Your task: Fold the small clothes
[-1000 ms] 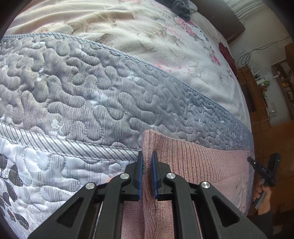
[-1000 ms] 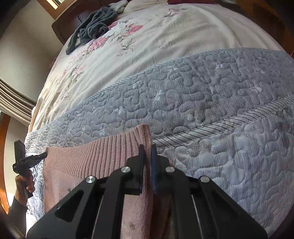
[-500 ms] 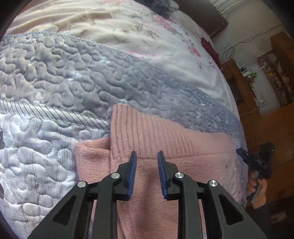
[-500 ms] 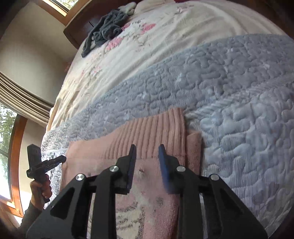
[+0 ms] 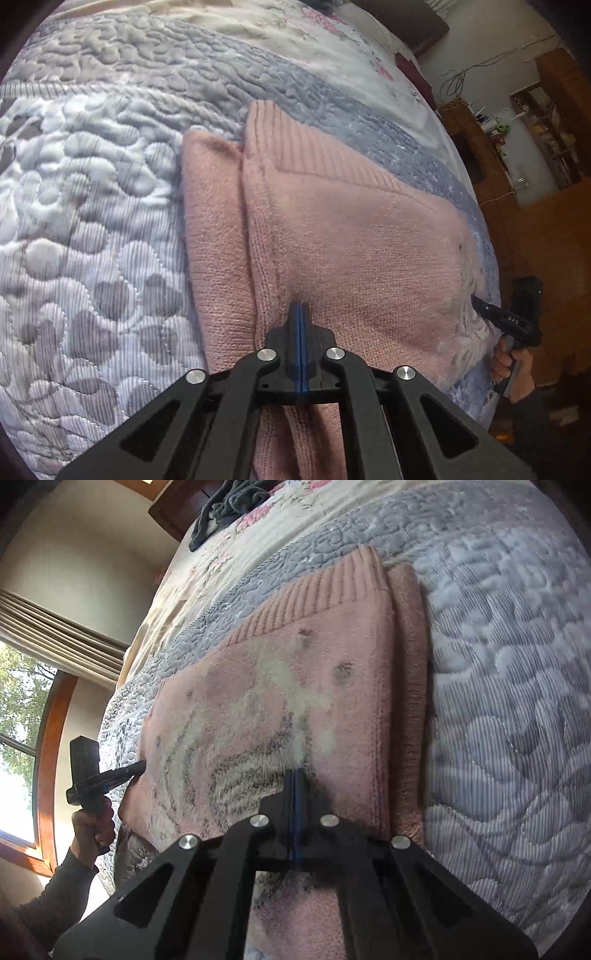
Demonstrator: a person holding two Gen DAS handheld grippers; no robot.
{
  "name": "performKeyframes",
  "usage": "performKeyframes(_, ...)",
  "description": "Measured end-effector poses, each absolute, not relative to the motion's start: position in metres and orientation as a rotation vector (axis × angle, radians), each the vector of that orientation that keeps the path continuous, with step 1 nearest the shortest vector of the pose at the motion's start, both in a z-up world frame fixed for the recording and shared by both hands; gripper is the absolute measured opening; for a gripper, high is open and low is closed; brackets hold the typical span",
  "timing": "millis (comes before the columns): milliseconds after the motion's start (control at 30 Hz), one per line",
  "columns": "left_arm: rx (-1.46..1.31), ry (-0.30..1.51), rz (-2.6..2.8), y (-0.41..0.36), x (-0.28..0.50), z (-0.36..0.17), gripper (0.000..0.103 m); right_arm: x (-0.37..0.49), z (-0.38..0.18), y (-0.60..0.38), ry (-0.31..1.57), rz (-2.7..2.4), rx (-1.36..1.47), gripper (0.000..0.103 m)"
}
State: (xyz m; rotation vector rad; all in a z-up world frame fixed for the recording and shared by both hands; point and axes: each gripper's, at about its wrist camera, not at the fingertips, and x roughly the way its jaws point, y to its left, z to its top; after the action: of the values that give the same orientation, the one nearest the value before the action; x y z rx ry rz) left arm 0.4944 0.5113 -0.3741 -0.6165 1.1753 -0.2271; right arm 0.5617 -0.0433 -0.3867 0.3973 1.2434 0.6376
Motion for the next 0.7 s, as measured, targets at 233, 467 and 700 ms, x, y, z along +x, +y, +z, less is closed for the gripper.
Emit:
performKeyframes(233,-0.614,1.044,-0.377,0.482,0.443,-0.321,0.007,0.521,-0.347,-0.031,1.207,0.761,0.459,0.006)
performKeyframes(467,-0.578,1.134,-0.252,0.468,0.418,-0.358,0.002,0.502,-0.374,-0.023,1.261,0.690,0.402,0.003)
performKeyframes(700,-0.535,1.102,-0.439,0.388,0.431,-0.339,0.009,0.471,-0.362,0.057,1.268,0.847,0.323,0.007)
